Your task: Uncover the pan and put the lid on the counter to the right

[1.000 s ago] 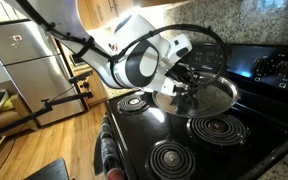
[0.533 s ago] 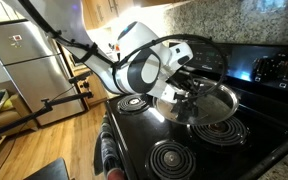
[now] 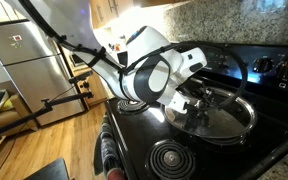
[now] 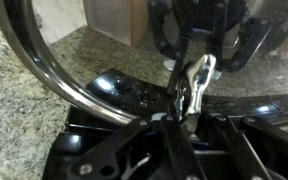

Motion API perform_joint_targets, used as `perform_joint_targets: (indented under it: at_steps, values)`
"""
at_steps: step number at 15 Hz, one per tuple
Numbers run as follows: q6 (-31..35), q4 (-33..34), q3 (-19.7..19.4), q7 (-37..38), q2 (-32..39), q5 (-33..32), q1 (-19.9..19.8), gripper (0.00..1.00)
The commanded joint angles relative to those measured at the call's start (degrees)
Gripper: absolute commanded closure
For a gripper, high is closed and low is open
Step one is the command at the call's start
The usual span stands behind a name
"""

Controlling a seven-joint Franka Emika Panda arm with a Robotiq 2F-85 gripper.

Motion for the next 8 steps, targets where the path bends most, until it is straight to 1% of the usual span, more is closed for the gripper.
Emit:
perform_joint_targets:
  at_steps: [1, 8]
  values:
    - [-0.3, 1.4, -1.9, 1.6, -1.1, 2.2, -0.1, 0.96]
    - [-0.6, 2.1, -3.1, 2.3, -1.6, 6.7, -2.5, 0.96]
